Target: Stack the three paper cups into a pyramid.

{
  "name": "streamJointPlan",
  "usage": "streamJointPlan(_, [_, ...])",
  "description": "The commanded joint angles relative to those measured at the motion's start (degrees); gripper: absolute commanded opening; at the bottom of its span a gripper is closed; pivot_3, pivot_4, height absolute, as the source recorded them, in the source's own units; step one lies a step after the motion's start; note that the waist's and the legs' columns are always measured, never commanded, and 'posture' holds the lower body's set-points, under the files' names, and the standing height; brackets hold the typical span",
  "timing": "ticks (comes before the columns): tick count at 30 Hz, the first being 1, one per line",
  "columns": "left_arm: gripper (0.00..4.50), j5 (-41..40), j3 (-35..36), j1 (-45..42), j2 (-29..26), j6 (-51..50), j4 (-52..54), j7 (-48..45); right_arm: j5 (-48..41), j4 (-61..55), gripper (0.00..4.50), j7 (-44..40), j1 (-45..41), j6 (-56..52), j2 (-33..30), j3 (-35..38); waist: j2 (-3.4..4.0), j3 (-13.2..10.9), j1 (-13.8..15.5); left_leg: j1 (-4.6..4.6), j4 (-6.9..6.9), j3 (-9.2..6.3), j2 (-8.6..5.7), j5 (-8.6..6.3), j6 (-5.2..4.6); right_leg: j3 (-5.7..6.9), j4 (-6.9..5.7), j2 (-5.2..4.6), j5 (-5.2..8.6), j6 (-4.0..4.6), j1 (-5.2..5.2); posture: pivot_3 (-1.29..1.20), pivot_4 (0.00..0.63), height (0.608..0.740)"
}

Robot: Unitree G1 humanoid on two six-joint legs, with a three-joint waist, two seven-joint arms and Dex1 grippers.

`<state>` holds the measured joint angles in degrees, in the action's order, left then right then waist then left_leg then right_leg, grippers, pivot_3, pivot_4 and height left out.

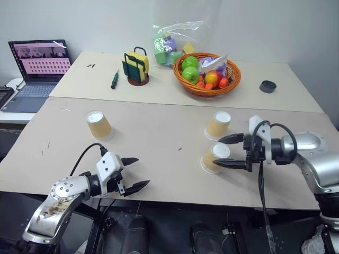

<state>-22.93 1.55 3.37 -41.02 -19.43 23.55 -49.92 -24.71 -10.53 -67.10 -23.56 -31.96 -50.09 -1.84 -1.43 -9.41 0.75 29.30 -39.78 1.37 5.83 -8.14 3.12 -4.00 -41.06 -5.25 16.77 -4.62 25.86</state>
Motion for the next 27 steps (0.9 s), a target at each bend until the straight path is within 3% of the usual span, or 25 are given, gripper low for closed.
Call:
streamJointPlan(1, [4.5,-1.1,2.0,-0.3,-0.6,-0.1,2.7,-0.1,0.4,0.1,3.43,1.0,-1.5,0.7,0.6,0.4,0.0,0.0,0.0,0.0,0.0,0.0,0.0,0.0,0.0,0.0,0.0,0.0,0.0,0.0,0.0,0.0,0.15,0.661])
streamJointPlan(4, [4.5,-1.1,2.2,-0.3,-0.6,-0.3,3.0,-0.1,-0.4,0.4,2.49,1.5,-2.7,0.3,1.7,1.0,0.0,0.0,0.0,-0.01,0.0,0.0,0.0,0.0,0.01,0.0,0.0,0.01,0.0,-0.01,0.0,0.0,0.15,0.661])
streamJointPlan(10, [4.5,-0.8,2.3,-0.5,-0.7,-0.5,2.7,-0.4,-4.5,0.2,2.47,1.5,-13.6,-2.2,6.4,1.0,0.02,0.0,-0.3,0.0,0.01,0.01,0.03,0.02,-0.03,-0.02,-0.03,0.04,-0.01,-0.02,0.03,0.0,0.15,0.661])
streamJointPlan(14, [4.5,-0.4,1.5,-1.5,-0.5,-0.1,1.7,-1.1,-1.8,6.7,2.47,3.5,-26.4,-2.0,15.2,-4.6,0.06,0.0,-0.8,0.04,0.04,0.03,0.1,0.2,-0.31,-0.02,-0.07,0.08,-0.05,0.04,0.15,0.0,0.15,0.661])
streamJointPlan(20, [4.5,-0.5,1.3,-3.6,0.8,1.5,2.1,-0.9,10.9,30.6,2.47,1.5,-39.2,10.1,28.2,-17.3,0.06,0.0,-1.3,0.15,0.11,0.05,0.12,0.2,-0.31,0.02,-0.09,0.1,-0.18,0.27,0.29,0.0,0.15,0.661])
streamJointPlan(27, [4.5,-0.9,2.0,-4.0,0.9,1.5,4.4,-0.6,18.2,53.5,2.47,0.3,-45.7,22.1,36.0,-19.9,0.08,-0.1,-0.7,0.67,0.0,0.05,0.12,0.25,-0.34,0.06,-0.19,0.12,-0.41,-0.08,0.47,0.0,0.15,0.661])
